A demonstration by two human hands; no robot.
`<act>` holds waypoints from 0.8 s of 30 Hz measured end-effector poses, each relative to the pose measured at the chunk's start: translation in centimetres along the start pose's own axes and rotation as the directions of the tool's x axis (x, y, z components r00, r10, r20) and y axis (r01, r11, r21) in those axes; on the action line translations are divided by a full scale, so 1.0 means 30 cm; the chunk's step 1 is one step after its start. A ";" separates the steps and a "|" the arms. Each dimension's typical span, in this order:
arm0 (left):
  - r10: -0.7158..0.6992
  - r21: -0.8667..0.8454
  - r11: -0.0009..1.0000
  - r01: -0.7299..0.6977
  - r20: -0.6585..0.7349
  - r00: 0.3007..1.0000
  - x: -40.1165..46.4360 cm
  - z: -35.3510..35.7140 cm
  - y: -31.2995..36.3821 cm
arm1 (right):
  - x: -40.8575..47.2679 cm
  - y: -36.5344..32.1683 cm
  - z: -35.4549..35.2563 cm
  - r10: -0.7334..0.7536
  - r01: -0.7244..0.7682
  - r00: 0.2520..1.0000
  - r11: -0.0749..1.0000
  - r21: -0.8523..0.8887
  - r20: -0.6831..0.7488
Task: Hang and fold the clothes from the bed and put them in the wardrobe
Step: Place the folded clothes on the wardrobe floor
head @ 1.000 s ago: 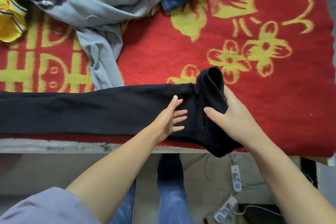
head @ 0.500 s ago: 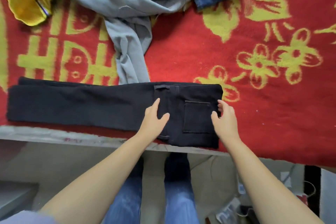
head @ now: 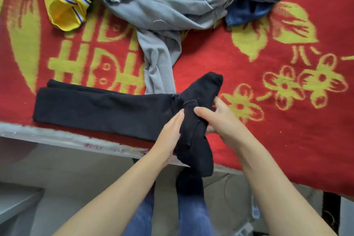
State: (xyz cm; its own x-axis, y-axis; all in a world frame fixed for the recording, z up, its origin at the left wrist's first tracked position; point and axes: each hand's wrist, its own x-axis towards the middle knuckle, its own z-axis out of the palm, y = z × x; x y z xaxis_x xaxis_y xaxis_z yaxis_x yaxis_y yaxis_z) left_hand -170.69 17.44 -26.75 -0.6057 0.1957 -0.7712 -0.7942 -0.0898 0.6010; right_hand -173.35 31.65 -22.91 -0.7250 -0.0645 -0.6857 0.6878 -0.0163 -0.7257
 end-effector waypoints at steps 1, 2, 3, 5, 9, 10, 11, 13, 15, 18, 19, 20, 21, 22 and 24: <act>0.036 -0.032 0.999 -0.036 0.000 0.999 -0.030 -0.055 0.032 | 0.004 -0.028 0.099 -0.013 0.013 1.000 0.999 -0.037 -0.005; 0.062 -0.060 0.996 -0.063 -0.021 0.998 -0.055 -0.124 0.055 | 0.014 -0.046 0.203 -0.014 0.013 1.000 0.998 -0.061 -0.008; 0.067 -0.103 0.992 -0.072 -0.049 0.997 -0.082 -0.200 0.081 | 0.027 -0.054 0.305 -0.010 0.009 1.000 0.998 -0.062 -0.005; 0.087 -0.173 0.980 -0.103 -0.097 0.992 -0.104 -0.368 0.121 | 0.061 -0.045 0.490 0.016 -0.017 0.999 1.000 0.009 0.042; 0.148 0.355 0.935 -0.024 -0.327 0.933 -0.036 -0.667 0.135 | 0.132 0.040 0.677 -0.027 0.039 0.990 0.995 -0.091 0.135; 0.155 0.459 0.888 0.030 -0.360 0.920 -0.009 -0.717 0.120 | 0.140 0.070 0.672 -0.044 0.056 0.995 0.990 -0.130 0.094; 0.161 0.523 0.850 0.066 -0.377 0.912 0.014 -0.752 0.099 | 0.147 0.104 0.647 -0.058 0.060 0.998 0.985 -0.160 0.019; 0.176 0.608 0.789 0.091 -0.365 0.914 0.052 -0.773 0.045 | 0.157 0.171 0.550 -0.077 0.030 0.973 0.977 -0.213 -0.217; 0.191 0.660 0.749 0.051 -0.289 0.938 0.075 -0.733 -0.008 | 0.178 0.232 0.428 -0.063 -0.050 0.899 0.968 -0.244 -0.434; 0.125 0.713 0.700 0.042 -0.179 0.976 0.100 -0.629 -0.047 | 0.235 0.274 0.339 0.072 -0.194 0.899 0.950 -0.246 -0.432; 0.084 0.715 0.696 0.067 -0.173 0.981 0.109 -0.603 -0.045 | 0.260 0.283 0.338 0.122 -0.229 0.917 0.941 -0.249 -0.380; 0.044 0.698 0.710 0.096 -0.180 0.983 0.119 -0.593 -0.036 | 0.278 0.284 0.346 0.157 -0.254 0.927 0.932 -0.260 -0.340; 0.010 0.667 0.736 0.117 -0.184 0.983 0.129 -0.592 -0.023 | 0.287 0.273 0.359 0.166 -0.260 0.932 0.925 -0.276 -0.321; -0.012 0.643 0.756 0.123 -0.174 0.985 0.137 -0.600 -0.005 | 0.287 0.253 0.372 0.153 -0.248 0.937 0.925 -0.289 -0.315; -0.037 0.578 0.809 0.105 -0.128 0.991 0.135 -0.634 0.041 | 0.262 0.182 0.408 0.115 -0.181 0.957 0.954 -0.237 -0.266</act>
State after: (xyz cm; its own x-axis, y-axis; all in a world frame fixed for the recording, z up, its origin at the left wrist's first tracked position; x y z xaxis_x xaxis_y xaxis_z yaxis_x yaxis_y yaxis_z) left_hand -175.04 -0.45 -33.14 -0.5768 0.0723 -0.8137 -0.6783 0.5126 0.5264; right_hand -174.86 18.84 -31.58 -0.6239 0.2021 -0.7549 0.7794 0.2329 -0.5817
